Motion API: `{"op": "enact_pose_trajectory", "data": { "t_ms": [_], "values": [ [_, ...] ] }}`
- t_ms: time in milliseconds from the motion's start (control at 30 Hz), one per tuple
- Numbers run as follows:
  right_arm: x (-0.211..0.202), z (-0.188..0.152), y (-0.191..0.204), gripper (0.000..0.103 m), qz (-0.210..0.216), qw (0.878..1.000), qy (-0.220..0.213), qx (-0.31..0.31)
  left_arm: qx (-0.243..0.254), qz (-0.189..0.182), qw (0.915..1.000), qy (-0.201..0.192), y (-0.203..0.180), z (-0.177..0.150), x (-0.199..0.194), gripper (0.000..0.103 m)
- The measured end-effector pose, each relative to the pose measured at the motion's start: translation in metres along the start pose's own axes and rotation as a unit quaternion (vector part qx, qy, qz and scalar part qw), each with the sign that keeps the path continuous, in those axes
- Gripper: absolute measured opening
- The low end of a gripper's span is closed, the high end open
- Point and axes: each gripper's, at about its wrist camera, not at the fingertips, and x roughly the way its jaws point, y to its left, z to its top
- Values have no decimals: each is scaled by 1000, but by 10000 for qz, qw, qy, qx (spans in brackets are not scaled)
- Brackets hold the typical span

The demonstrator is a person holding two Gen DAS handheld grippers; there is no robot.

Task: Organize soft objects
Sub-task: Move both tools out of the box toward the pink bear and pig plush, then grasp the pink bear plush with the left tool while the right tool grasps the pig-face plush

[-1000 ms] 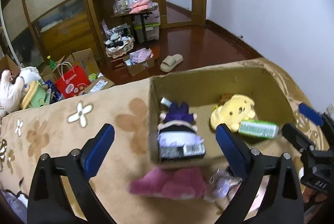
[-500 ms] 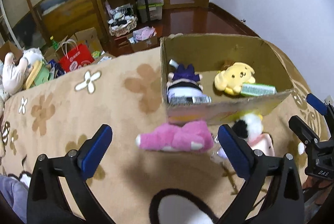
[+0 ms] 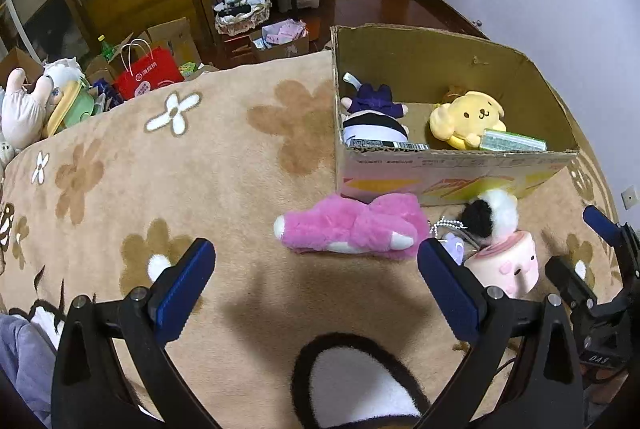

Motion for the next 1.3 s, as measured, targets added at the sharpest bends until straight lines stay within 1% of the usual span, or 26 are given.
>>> {"op": "enact_pose_trajectory", "data": {
  "t_ms": [200, 367, 467, 600, 800, 867, 1033, 1133, 1200, 1300],
  "values": [
    [13, -5, 9, 103, 110, 9997, 216, -3, 15, -89, 9999, 59, -1, 5, 7, 100],
    [28, -9, 14, 103, 166, 9990, 422, 64, 184, -281, 9994, 23, -9, 13, 11, 100],
    [36, -10, 14, 103, 183, 9984, 519, 124, 251, -328, 9991, 95, -12, 18, 20, 100],
    [45, -11, 13, 103, 179, 9977, 626, 188, 354, -490, 9979, 221, -19, 22, 36, 100],
    [56, -13, 14, 103, 160, 9969, 742, 186, 467, -413, 9970, 464, -29, 25, 65, 100],
    [61, -14, 15, 103, 146, 9964, 814, 176, 534, -323, 9965, 557, -33, 24, 74, 100],
    [70, -17, 18, 103, 151, 9950, 971, 154, 690, -286, 9953, 620, -40, 22, 84, 100],
    [75, -21, 18, 103, 133, 9941, 1064, 151, 696, -369, 9942, 726, -42, 20, 90, 101],
    [76, -22, 18, 103, 148, 9938, 1094, 149, 612, -476, 9935, 836, -41, 18, 95, 101],
    [80, -22, 17, 103, 186, 9927, 1175, 193, 566, -542, 9932, 859, -40, 14, 98, 101]
  ]
}}
